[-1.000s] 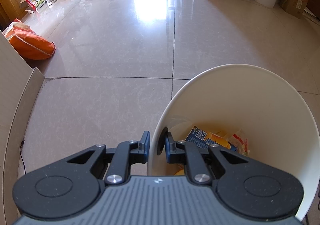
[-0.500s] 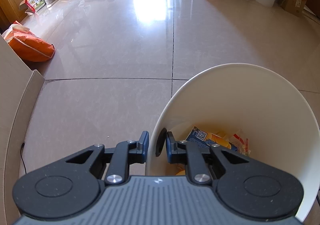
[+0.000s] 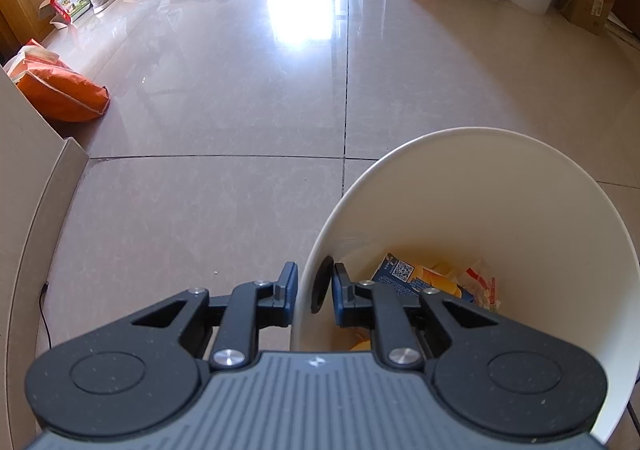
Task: Collect trash
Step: 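Lower the right tool onto the last orange peel half and close it, then carry the orange peel over the bin and open the right tool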
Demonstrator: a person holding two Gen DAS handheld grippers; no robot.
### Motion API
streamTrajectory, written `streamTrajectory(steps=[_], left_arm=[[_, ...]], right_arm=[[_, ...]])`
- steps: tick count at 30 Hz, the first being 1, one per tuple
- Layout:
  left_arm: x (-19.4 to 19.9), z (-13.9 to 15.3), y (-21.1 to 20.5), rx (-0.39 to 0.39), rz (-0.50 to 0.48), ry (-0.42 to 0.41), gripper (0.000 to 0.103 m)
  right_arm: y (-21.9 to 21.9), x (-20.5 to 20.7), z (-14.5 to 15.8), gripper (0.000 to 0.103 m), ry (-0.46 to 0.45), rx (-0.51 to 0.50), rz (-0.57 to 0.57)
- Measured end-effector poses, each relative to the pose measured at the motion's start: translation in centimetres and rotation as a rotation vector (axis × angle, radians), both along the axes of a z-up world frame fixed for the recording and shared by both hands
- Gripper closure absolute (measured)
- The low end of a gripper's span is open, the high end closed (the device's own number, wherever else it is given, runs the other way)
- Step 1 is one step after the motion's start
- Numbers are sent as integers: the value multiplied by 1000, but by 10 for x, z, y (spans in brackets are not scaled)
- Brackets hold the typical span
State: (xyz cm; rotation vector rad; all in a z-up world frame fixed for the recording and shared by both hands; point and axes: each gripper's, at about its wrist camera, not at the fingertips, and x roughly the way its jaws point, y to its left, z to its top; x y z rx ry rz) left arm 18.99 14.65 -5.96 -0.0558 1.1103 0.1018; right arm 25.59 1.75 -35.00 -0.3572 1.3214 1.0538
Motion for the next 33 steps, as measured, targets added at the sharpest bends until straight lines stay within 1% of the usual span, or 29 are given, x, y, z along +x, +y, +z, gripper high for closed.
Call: streamTrajectory(steps=[5,8,12,14,17,22,27,29,33], left_arm=[[-1,0,1,-7,4,-1,88],[-1,0,2,-10,6,-1,88],[-1,0,2,-5,4,0,88],[-2,0,3,-9,7,0,88],[-2,-1,3,-9,8,-1,88],[-1,-2,6,-17,12,-1,88],[0,-3,6,-12,7,-3,88],[0,-4,8,-19,11,-2,88],[1,-4,10,-22,20,1,88]], right_arm=[[-2,-3,10,30,-15,-8,21],[-5,-4,23,31,-30,-12,37],[-13,-7,40,32,-26,-23,58],[-20,-10,53,32,-26,-18,95],[-40,-18,75,32,-29,-4,171],[-61,-34,122,32,-33,18,283],[-77,-51,184,32,-88,66,430],[-88,-58,208,32,-93,81,498],[-102,-74,256,32,-105,115,575]])
